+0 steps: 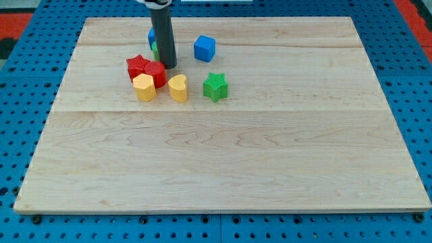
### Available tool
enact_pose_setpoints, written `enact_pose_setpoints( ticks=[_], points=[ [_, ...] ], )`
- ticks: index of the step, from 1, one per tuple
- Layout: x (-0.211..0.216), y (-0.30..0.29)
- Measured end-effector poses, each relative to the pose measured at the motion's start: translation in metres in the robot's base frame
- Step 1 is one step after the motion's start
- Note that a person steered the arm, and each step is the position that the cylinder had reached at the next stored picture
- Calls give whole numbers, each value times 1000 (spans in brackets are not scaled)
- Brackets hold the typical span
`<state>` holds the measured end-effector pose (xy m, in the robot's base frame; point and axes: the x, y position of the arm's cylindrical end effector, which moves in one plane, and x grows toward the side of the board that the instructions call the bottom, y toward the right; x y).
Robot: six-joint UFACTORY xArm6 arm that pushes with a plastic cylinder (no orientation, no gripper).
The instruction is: Place the yellow hexagon to the bottom left corner of the board
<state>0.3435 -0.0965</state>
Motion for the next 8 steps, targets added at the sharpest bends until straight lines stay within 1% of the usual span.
enact_pose_setpoints(
  ticks=[2,3,4,5,6,7,8],
  points=[
    [37,-9],
    [64,-18],
    [79,-55],
    [107,-52],
    [119,12],
    [137,-29],
    [123,-18]
  ],
)
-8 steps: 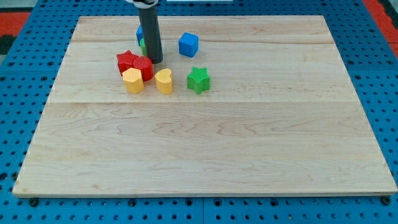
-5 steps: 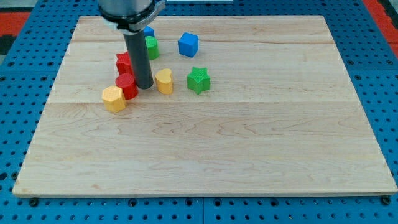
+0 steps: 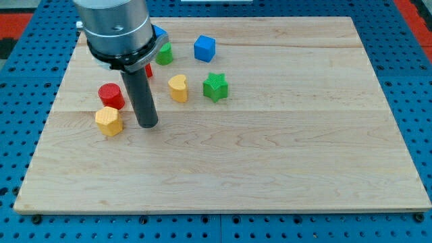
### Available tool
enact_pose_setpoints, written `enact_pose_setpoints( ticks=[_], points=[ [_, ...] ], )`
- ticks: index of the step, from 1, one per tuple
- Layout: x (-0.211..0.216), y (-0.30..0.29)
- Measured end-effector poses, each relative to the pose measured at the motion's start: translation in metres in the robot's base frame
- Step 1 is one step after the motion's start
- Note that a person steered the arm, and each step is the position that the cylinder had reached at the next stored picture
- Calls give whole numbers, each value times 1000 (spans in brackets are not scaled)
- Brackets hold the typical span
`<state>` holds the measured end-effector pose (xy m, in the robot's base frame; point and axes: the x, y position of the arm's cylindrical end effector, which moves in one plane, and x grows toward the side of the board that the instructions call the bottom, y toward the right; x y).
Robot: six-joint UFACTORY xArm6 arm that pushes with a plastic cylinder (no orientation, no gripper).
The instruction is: Place the yellow hexagon to the bottom left corner of the board
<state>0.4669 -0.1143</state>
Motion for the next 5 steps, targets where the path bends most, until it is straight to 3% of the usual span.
enact_pose_setpoints(
  ticks=[1,2,3,5],
  points=[
    [-15,-18],
    [4,-70],
    [70,-84],
    [10,-52]
  ],
)
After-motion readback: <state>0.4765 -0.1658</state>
